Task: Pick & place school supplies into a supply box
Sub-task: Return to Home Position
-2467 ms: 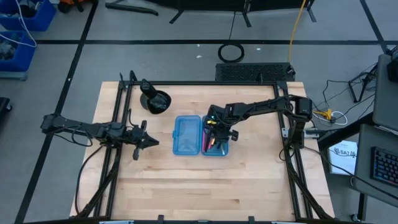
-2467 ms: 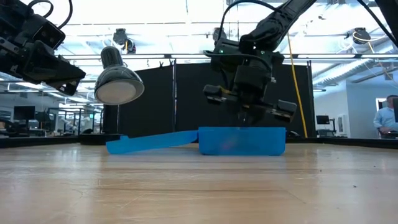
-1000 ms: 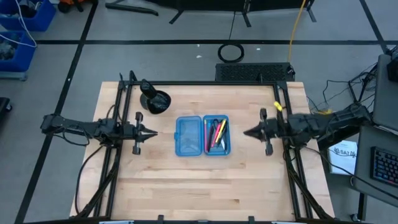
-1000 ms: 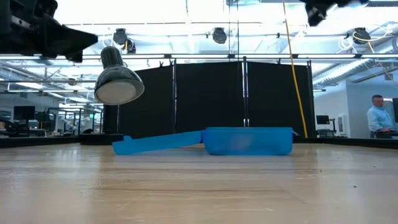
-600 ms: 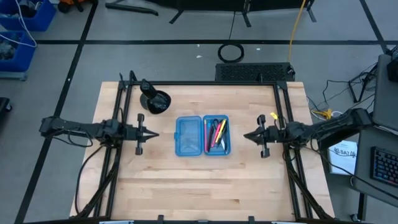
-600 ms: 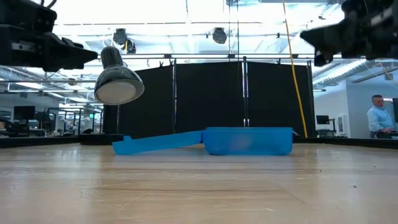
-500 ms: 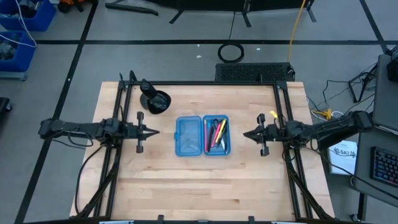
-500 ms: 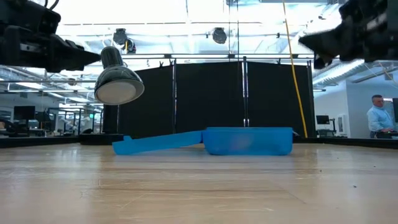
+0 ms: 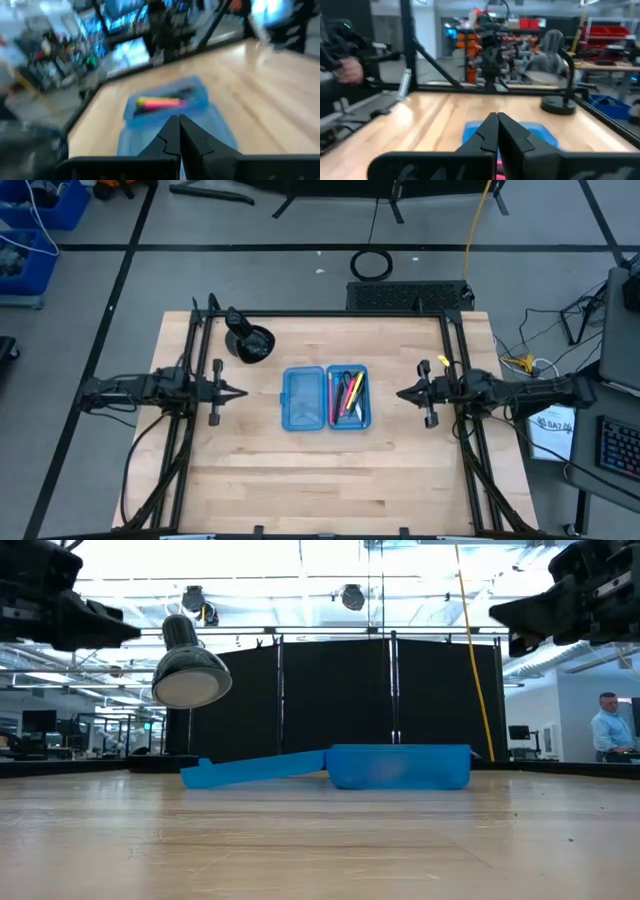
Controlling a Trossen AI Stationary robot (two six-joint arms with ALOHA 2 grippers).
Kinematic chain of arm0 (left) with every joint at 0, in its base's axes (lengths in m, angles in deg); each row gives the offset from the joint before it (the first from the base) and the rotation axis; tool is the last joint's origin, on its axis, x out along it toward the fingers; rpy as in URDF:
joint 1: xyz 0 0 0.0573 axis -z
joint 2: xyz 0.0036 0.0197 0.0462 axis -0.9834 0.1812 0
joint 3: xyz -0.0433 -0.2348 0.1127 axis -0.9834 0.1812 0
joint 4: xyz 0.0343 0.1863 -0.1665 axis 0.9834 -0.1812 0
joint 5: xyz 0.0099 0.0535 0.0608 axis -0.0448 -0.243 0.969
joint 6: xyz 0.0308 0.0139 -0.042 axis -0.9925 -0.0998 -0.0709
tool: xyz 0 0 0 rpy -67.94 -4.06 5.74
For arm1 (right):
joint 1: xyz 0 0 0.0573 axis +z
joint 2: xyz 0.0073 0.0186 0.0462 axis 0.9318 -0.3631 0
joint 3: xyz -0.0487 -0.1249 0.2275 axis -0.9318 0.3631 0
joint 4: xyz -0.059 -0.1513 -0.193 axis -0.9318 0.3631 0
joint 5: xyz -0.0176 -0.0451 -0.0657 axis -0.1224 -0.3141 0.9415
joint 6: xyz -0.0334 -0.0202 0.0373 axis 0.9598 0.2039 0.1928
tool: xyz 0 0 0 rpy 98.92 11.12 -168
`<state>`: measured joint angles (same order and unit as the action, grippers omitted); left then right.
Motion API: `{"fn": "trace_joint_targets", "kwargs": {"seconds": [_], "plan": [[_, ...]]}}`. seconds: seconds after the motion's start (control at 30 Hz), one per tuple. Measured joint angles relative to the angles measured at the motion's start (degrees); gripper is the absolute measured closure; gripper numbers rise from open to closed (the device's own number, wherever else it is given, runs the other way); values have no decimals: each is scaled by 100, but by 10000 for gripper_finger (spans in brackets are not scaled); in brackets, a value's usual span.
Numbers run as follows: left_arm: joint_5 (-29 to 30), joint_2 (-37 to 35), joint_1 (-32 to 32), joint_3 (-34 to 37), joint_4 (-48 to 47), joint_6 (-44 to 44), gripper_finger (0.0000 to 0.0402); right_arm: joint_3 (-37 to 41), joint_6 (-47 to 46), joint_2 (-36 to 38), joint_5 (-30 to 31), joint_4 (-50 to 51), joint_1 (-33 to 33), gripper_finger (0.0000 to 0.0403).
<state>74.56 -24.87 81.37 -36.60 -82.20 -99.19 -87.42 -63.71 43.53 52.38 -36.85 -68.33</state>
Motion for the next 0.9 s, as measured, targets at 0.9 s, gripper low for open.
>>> {"fn": "trace_joint_targets", "kwargs": {"seconds": [0.9], "plan": [[-267,142,15,434,892,1162,376,220,-143,382,272,234,-46,403]]}}
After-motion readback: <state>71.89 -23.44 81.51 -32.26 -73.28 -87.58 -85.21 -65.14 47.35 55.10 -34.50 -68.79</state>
